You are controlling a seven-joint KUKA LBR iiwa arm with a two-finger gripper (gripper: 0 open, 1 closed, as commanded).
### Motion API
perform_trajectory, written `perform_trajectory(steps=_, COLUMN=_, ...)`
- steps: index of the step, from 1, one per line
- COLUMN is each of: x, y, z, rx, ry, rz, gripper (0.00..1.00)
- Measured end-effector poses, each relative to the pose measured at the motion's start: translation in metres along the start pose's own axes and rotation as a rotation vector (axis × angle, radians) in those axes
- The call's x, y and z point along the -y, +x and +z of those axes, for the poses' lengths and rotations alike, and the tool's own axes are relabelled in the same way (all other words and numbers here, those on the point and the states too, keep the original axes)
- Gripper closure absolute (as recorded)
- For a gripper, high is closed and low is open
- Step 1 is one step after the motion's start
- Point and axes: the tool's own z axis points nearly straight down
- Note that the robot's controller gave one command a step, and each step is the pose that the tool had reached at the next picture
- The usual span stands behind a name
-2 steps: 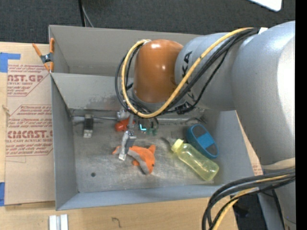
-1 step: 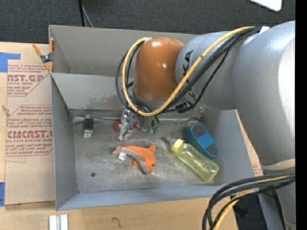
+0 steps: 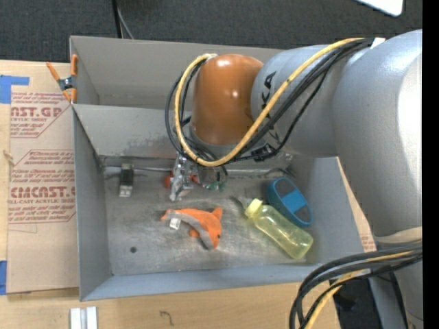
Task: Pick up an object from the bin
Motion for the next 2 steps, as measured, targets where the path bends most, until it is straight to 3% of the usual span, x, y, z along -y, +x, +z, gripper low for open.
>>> perform_trajectory(steps=1, x=-0.005, y=-0.004, z=0.003, rx=0.001, ry=0.002, rz=-0.056, gripper=1.0)
perform_trajectory(steps=2, x=0.034, y=0.009, z=0.018, rx=0.001, ry=-0.002, rz=-0.111, gripper=1.0)
